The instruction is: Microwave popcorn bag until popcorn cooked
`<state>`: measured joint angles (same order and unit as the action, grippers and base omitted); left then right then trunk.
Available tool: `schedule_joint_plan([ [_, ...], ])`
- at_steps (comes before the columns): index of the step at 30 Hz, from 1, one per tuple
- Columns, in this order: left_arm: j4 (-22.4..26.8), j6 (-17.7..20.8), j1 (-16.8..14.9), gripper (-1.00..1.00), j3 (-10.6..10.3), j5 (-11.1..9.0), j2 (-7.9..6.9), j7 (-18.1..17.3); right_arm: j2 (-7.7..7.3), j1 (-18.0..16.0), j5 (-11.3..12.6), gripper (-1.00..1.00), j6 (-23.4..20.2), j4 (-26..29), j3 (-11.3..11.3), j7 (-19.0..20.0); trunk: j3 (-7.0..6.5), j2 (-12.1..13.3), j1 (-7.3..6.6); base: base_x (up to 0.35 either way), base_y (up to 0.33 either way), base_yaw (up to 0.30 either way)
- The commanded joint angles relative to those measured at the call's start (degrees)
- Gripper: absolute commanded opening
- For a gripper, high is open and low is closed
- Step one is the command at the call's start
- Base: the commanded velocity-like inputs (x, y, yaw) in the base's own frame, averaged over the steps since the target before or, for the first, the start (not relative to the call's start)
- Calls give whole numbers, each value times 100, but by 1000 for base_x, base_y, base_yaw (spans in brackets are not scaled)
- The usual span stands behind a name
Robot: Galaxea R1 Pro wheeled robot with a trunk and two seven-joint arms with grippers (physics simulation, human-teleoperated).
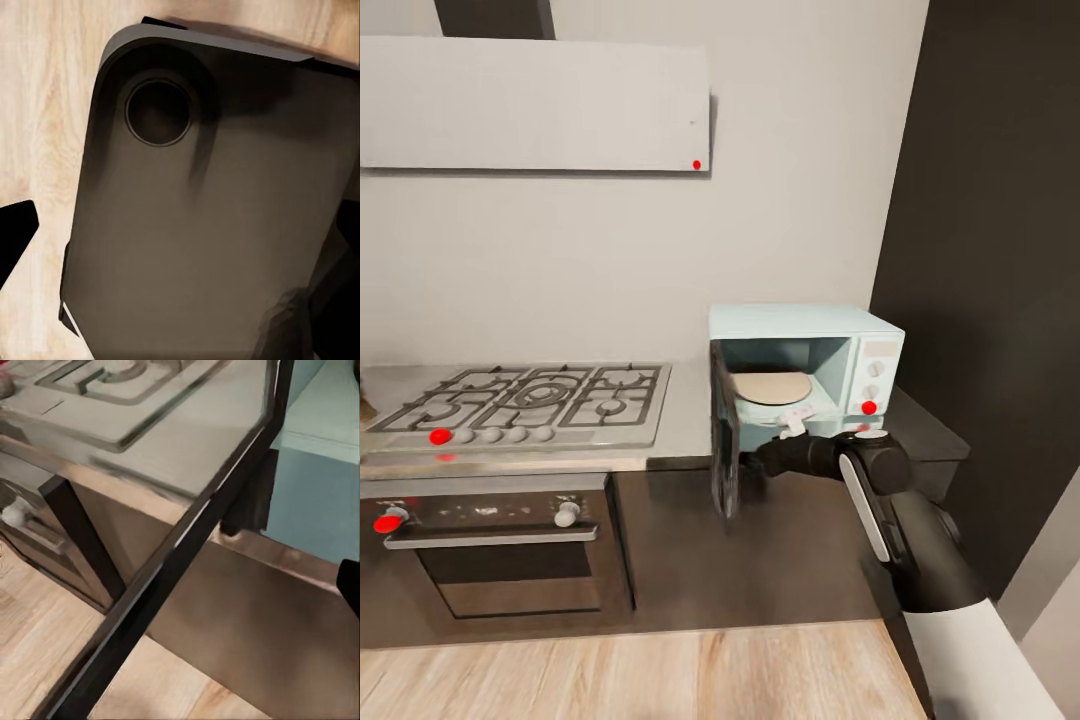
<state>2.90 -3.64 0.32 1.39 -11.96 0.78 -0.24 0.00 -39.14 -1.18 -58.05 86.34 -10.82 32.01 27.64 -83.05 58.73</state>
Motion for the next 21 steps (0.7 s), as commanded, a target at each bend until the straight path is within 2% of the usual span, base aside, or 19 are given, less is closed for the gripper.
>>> schedule_joint_plan([
  [1, 9, -5, 3, 100, 11, -30, 2, -2, 0, -5, 9, 100, -31, 5, 0, 17, 5, -3, 0, 0, 293, 0],
  [8, 9, -5, 3, 100, 11, -27, 2, -2, -8, -5, 7, 100, -31, 5, 9, 18, 5, -3, 0, 0, 226, 0],
  [16, 9, -5, 3, 100, 11, -26, 2, -2, -58, -5, 10, 100, -31, 1, 35, 9, 5, -3, 0, 0, 20, 0],
  [17, 9, -5, 3, 100, 11, -26, 2, -2, -75, -5, 11, 100, -31, -1, 80, 8, 5, -3, 0, 0, 0, 0],
  [21, 9, -5, 3, 100, 11, -26, 2, -2, -151, -5, -72, 100, -9, -69, 648, -68, 5, -3, 0, 0, 0, 0],
])
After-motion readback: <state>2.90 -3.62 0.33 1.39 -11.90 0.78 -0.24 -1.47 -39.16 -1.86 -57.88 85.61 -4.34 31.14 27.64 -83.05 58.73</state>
